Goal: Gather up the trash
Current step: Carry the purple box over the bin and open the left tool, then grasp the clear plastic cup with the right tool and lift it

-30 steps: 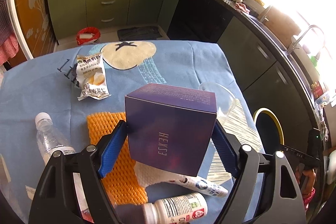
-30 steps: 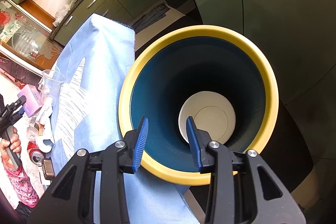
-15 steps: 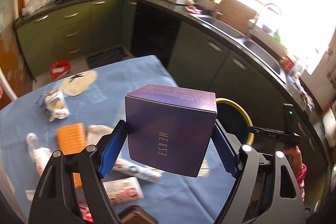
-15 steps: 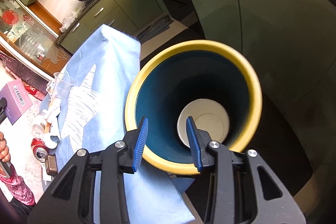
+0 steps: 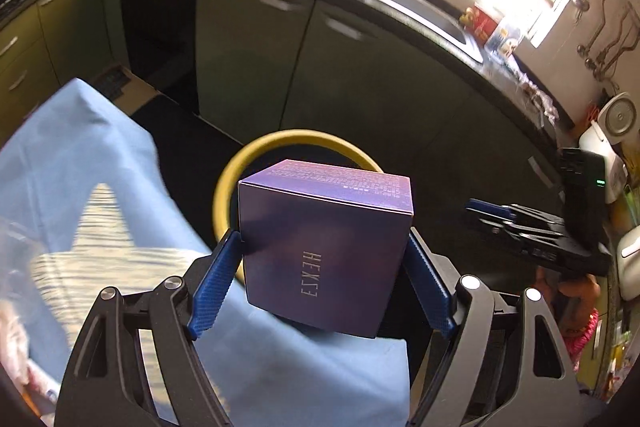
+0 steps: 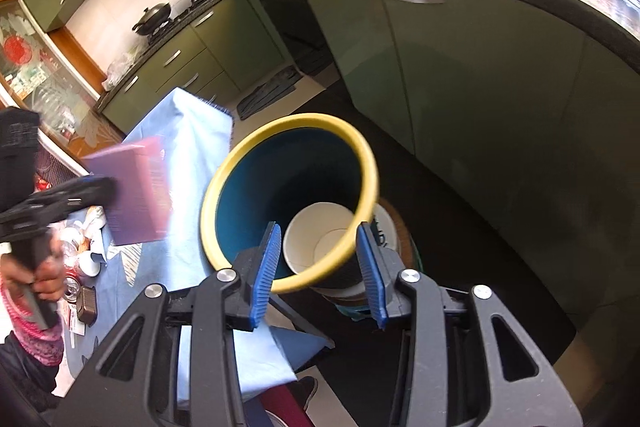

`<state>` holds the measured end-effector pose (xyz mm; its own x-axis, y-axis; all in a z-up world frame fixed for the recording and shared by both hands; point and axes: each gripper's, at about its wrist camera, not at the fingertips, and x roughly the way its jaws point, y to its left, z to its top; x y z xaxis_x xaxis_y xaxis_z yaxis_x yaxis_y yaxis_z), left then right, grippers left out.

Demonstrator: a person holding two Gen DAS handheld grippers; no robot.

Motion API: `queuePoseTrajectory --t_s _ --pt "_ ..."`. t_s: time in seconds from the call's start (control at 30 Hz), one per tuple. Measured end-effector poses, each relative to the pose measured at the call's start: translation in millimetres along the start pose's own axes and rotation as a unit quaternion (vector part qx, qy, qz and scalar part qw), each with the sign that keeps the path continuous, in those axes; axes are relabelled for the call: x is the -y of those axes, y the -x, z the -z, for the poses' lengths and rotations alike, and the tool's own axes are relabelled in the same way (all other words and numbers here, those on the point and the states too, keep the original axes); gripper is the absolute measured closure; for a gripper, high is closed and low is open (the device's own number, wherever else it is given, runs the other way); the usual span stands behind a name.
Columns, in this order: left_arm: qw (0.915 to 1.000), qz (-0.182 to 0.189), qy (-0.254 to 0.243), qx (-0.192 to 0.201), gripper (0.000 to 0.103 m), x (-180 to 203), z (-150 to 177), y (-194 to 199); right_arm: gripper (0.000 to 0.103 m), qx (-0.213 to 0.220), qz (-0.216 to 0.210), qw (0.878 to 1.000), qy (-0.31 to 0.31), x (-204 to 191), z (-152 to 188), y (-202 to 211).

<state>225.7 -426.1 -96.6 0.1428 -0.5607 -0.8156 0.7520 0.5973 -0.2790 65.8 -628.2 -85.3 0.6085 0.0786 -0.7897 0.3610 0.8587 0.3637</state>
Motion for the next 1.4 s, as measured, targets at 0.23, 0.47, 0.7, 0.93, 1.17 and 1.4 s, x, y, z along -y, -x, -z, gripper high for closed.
queuePoseTrajectory --t_s 0.23,0.47,0.7,0.93,1.17,1.4 --pt "0.9989 -0.018 0.010 -0.041 0.019 1.1 -9.9 -63.9 0.062 0.000 0.003 1.000 -0.022 20.7 4.1 -0.3" --pt "0.9998 -0.015 0.010 -0.001 0.018 1.3 2.3 -13.5 0.062 -0.004 -0.004 1.000 -0.013 13.2 2.3 -7.8" --pt "0.9939 -0.044 0.032 0.095 0.009 -15.4 50.0 93.1 0.062 -0.022 -0.022 0.999 0.021 -18.7 2.9 -22.5" --pt "0.9711 -0.133 0.106 0.167 0.005 -69.0 138.6 184.3 0.058 -0.052 -0.064 0.990 0.114 -105.9 -3.1 -55.5" --pt "0.9445 -0.193 0.189 0.186 0.005 -127.5 219.9 235.9 0.045 -0.046 -0.115 0.955 0.271 -233.7 -2.9 -94.3" --pt "0.9275 -0.219 0.231 0.196 0.005 -149.7 265.2 256.8 0.010 0.029 -0.125 0.896 0.425 -340.1 0.8 -124.3"
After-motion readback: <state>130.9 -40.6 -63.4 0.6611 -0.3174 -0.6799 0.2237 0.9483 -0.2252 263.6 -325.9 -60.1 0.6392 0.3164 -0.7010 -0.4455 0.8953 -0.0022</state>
